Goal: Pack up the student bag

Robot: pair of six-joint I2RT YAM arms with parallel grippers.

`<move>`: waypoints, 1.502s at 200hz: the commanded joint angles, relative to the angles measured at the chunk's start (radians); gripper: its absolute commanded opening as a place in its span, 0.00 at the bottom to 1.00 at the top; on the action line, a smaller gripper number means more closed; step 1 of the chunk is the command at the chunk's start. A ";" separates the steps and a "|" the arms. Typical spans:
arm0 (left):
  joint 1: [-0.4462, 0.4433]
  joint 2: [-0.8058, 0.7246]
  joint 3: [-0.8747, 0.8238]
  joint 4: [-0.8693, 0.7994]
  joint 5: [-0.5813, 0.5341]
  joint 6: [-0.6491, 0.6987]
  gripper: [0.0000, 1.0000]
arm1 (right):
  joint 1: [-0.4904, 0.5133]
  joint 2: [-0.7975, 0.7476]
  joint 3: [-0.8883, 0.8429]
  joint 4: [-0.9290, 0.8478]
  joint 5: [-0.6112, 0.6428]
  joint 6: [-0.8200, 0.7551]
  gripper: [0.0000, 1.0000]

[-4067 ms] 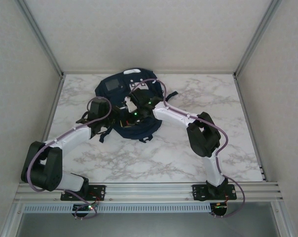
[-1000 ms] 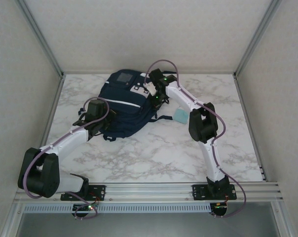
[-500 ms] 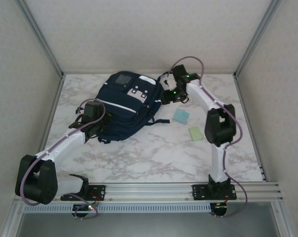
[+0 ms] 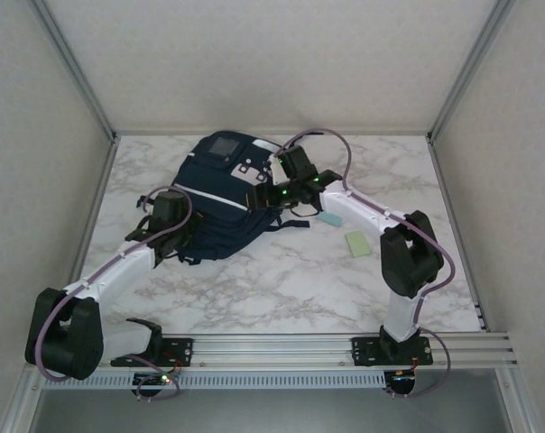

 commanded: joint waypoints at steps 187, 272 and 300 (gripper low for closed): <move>-0.168 0.186 0.051 0.199 -0.081 -0.092 0.00 | 0.188 0.077 -0.032 0.111 -0.169 0.401 0.59; -0.175 0.060 0.070 0.043 -0.190 0.009 0.00 | 0.089 -0.045 0.011 -0.175 0.016 0.231 0.62; -0.173 -0.012 0.081 -0.056 -0.181 0.127 0.08 | 0.027 -0.068 -0.012 -0.176 0.075 0.211 0.61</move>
